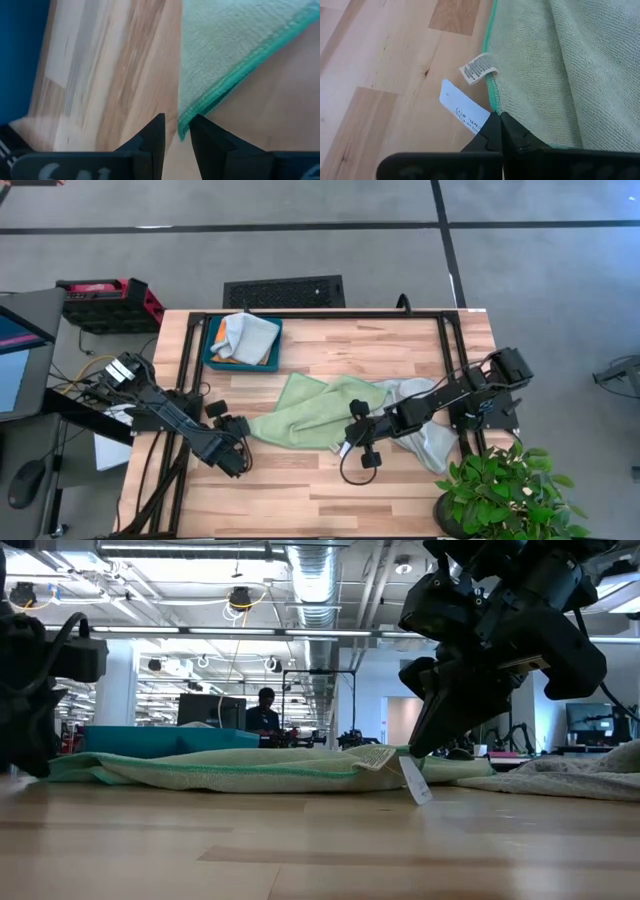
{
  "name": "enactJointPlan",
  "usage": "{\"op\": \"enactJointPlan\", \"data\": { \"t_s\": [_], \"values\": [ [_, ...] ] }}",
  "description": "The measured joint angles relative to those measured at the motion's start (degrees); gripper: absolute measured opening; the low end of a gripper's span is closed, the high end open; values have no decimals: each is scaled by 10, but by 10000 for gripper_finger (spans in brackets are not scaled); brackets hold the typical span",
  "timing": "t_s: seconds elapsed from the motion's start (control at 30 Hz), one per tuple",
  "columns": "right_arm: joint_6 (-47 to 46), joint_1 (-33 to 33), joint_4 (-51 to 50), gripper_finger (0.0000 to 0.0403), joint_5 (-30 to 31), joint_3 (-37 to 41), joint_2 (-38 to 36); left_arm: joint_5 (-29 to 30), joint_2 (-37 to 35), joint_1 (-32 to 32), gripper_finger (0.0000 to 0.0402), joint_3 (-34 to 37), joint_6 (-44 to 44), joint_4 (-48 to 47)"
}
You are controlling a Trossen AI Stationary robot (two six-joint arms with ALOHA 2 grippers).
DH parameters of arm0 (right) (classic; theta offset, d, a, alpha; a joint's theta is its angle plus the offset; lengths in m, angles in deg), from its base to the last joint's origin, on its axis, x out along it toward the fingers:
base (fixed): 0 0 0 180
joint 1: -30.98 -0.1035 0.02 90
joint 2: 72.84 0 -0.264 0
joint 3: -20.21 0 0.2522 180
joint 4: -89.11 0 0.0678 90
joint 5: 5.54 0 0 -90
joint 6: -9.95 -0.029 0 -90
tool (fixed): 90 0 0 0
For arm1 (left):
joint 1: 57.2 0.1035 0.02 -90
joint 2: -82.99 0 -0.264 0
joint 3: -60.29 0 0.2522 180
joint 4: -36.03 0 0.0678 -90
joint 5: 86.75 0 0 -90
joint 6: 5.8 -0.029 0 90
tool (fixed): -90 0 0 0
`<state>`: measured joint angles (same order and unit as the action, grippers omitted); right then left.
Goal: Fold microfiber towels
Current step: Fold the green towel
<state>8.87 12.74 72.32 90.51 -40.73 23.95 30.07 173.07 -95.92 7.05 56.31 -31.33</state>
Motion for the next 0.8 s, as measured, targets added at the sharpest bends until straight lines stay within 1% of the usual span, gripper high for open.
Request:
{"op": "enactJointPlan", "data": {
  "t_s": [0.1, 0.27, 0.33, 0.4, 0.47, 0.53, 0.6, 0.7, 0.8],
  "values": [
    [0, 0, 0, 5, 0, 0, 0, -9, 0, 0, 82, 7, 18, 0],
    [0, 0, 0, 6, 0, 0, 0, -14, 0, 2, 76, 14, 23, 0],
    [0, 0, 0, 6, 0, 0, 0, -15, 0, 7, 60, 14, 36, 4],
    [0, 0, 0, 6, 2, 0, 0, -24, 0, 14, 29, 14, 53, 6],
    [-5, 0, 0, 6, 23, 0, 0, -26, 0, 16, 9, 13, 68, 6],
    [-9, 0, -2, 6, 58, 0, -4, -15, 0, 15, 5, 4, 76, 5],
    [-9, 0, -5, 6, 73, 0, -15, 6, -4, 15, 2, -11, 76, 1],
    [-10, 0, -16, 6, 100, 0, -41, 40, -18, 11, 2, -38, 74, -34],
    [-9, -2, -42, 6, 149, 0, -79, 73, -38, 4, 1, -68, 83, -88]
  ]
}}
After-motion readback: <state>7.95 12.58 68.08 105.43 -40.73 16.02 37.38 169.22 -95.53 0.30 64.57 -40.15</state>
